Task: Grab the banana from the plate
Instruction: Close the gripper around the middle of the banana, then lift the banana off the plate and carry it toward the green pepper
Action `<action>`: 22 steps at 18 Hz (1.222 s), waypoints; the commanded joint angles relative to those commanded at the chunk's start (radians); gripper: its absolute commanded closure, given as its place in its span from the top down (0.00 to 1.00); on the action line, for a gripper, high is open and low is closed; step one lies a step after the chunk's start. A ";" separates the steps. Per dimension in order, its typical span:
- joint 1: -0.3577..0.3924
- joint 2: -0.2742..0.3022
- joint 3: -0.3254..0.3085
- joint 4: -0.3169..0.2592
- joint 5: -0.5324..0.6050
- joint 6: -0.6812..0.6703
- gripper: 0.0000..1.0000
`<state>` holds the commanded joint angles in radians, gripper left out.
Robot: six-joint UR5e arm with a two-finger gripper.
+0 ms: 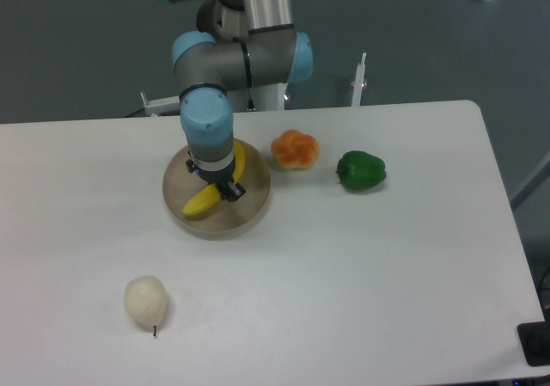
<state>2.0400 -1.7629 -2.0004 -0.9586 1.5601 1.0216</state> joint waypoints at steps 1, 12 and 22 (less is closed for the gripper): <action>0.014 0.014 0.023 -0.027 -0.002 0.000 0.00; 0.268 -0.168 0.553 -0.342 -0.050 0.054 0.00; 0.359 -0.349 0.703 -0.335 0.009 0.186 0.00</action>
<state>2.3991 -2.1122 -1.2977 -1.2932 1.5692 1.2072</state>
